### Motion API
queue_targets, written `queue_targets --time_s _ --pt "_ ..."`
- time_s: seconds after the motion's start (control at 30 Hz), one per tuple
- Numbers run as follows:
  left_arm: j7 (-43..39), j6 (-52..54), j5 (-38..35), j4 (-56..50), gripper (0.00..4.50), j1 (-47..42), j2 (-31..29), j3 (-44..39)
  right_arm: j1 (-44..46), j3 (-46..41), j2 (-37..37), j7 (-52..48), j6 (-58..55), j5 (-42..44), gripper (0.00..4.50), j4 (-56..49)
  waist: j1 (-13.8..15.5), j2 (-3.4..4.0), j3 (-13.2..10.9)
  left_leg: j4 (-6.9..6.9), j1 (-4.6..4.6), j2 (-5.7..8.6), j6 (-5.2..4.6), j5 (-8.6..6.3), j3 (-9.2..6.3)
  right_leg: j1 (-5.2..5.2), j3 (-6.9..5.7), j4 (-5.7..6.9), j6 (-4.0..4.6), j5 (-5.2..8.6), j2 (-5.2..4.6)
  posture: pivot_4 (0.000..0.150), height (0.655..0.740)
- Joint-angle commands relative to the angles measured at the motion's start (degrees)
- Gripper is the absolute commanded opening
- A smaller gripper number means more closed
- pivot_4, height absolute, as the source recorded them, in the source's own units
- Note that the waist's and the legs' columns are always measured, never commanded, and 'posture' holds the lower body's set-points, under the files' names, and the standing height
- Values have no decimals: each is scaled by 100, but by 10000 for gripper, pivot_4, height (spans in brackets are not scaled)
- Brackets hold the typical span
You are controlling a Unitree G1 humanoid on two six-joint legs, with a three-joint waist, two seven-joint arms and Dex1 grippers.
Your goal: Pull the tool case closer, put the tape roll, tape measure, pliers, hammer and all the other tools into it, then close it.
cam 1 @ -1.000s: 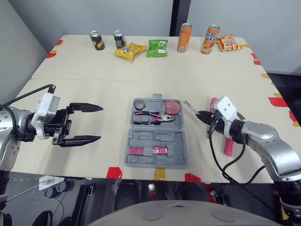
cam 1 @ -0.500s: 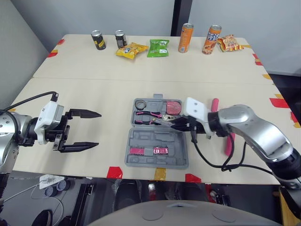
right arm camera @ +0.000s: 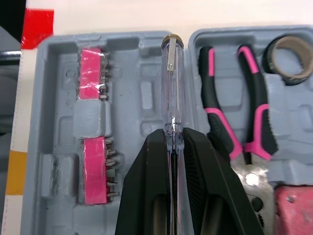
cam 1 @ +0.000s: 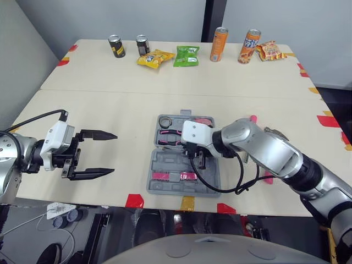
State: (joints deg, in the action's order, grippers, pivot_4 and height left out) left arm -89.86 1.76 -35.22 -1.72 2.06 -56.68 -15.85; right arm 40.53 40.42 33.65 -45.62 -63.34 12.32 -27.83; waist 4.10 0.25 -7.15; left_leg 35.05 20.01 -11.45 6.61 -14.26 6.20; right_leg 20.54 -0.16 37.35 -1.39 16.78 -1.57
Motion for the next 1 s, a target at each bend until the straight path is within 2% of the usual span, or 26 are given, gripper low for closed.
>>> queue_targets --time_s 0.03,0.47,1.0 --pt "-263 -108 7 37 45000 -60 -74 13 191 203 -97 38 -128 -100 84 -13 6 0 0 0 0 0 0 0 0 0 0 0 0 0 0 1500 7400" --pt "-253 -126 20 44 45000 -71 -48 58 219 854 -364 112 287 -591 84 687 17 -3 3 3 1 -2 3 0 3 4 2 5 0 0 2 1500 7400" --pt "-180 -69 -2 -31 45000 -68 -33 46 13 842 -765 151 717 -942 84 1130 -36 -17 15 5 1 -9 6 0 9 13 7 20 4 2 6 1500 7400"
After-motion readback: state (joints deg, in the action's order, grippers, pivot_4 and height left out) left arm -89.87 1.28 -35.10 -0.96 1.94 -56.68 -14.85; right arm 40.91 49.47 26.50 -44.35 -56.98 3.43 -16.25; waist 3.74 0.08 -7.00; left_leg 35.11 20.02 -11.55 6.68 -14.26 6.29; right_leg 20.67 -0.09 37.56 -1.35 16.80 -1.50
